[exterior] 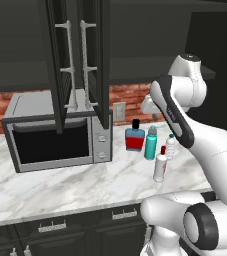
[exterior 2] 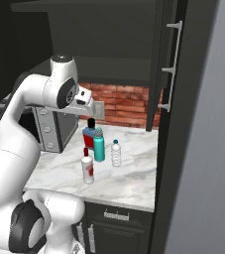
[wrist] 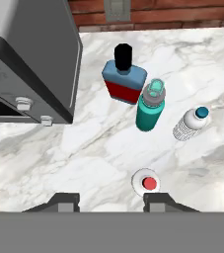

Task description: Sort all alcoholic drinks to one cabinet, and non-alcoholic drinks to the other.

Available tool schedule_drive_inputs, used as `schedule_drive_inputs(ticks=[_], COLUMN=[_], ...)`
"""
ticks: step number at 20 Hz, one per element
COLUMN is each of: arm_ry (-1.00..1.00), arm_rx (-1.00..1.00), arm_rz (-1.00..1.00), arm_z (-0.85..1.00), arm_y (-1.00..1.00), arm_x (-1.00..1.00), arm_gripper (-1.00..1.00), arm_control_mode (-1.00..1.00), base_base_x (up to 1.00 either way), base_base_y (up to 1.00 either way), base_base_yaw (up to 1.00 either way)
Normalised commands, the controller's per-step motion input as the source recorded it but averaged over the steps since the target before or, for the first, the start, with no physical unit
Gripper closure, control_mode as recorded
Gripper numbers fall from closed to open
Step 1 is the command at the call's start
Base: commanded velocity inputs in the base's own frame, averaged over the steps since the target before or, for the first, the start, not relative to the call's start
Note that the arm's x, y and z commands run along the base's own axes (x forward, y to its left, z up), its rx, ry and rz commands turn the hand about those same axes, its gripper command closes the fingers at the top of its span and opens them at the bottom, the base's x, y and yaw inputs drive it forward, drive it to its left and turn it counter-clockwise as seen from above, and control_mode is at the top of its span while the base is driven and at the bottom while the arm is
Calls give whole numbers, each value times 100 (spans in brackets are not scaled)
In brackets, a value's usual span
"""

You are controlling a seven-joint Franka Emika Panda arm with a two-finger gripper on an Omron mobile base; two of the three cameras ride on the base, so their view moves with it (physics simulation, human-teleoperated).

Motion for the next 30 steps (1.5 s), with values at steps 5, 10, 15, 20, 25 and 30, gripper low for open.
schedule_drive_inputs(ticks=[5, 10, 15, 20, 25, 30], arm_ry=[0, 0, 0, 0, 0, 0], arm_rx=[0, 0, 0, -1, -1, 0], arm_rz=[0, 0, 0, 0, 0, 0], arm_z=[-14, -29, -33, -33, -37, -37], arm_y=[0, -5, -8, -3, 0, -2], arm_x=[-11, -19, -23, -16, -16, -14], arm_gripper=[-100, -100, -100, -100, -100, -100], arm_control_mode=[-100, -100, -100, -100, -100, -100], base_base_x=[0, 0, 0, 0, 0, 0], base_base_y=[0, 0, 0, 0, 0, 0], base_base_yaw=[0, 0, 0, 0, 0, 0])
